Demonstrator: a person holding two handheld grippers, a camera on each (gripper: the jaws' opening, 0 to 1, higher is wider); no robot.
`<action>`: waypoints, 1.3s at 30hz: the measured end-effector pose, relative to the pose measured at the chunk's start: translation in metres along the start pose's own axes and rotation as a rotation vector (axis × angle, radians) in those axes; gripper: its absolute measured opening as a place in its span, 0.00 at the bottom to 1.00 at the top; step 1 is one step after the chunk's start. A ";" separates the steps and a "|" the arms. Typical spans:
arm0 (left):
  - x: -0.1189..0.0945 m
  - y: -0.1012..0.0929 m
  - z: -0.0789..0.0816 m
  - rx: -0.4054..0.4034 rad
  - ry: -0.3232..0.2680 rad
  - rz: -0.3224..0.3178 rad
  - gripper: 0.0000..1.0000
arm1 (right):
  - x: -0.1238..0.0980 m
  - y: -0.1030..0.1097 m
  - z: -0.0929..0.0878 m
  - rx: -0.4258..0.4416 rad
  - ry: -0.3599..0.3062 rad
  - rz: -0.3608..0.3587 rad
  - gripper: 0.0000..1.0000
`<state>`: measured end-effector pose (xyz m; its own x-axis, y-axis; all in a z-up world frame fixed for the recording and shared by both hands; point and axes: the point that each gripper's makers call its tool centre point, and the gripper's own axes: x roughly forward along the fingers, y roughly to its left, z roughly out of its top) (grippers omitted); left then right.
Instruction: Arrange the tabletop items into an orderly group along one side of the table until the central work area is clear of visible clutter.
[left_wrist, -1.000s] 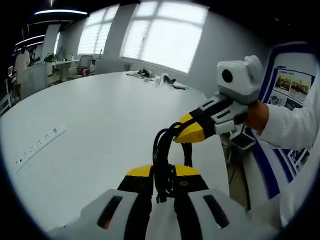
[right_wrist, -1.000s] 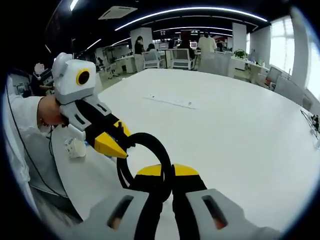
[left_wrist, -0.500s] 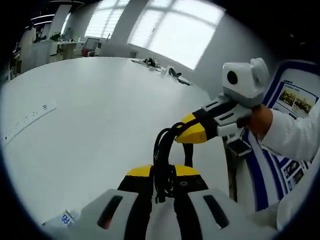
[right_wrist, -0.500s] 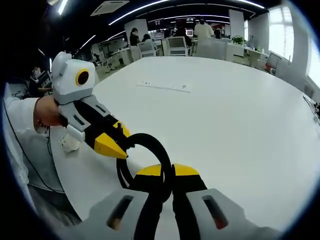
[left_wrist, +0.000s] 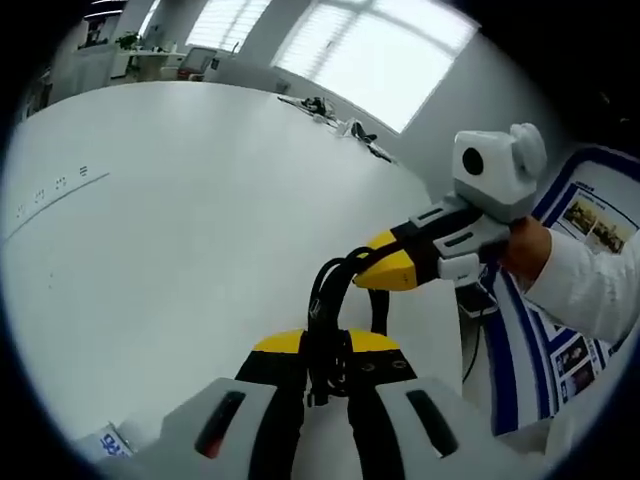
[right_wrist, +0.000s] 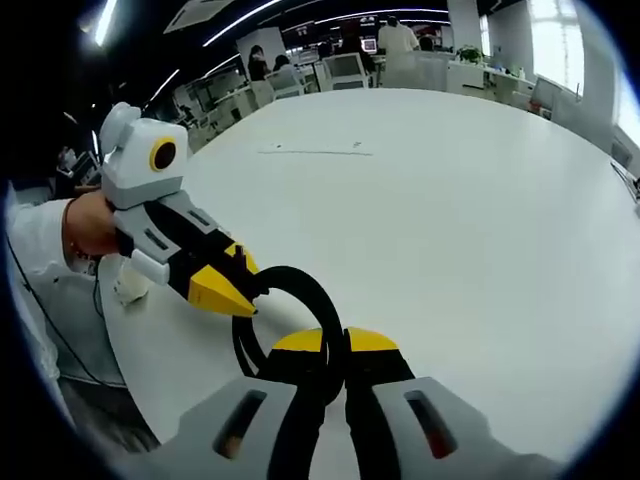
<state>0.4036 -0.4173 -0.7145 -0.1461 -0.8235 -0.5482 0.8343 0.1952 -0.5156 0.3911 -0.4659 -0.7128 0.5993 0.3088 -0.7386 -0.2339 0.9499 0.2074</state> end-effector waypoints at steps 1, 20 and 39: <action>0.002 0.002 -0.001 -0.007 0.003 0.001 0.11 | 0.001 -0.001 -0.001 0.004 0.003 0.001 0.03; 0.020 0.025 -0.009 -0.089 0.026 0.027 0.11 | 0.025 -0.015 -0.013 0.025 0.031 -0.027 0.03; 0.024 0.038 -0.012 -0.102 0.021 0.062 0.12 | 0.040 -0.022 -0.020 0.014 0.058 -0.045 0.05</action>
<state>0.4251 -0.4231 -0.7548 -0.1076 -0.7970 -0.5943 0.7841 0.2995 -0.5436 0.4050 -0.4752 -0.7594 0.5635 0.2629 -0.7832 -0.1967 0.9635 0.1819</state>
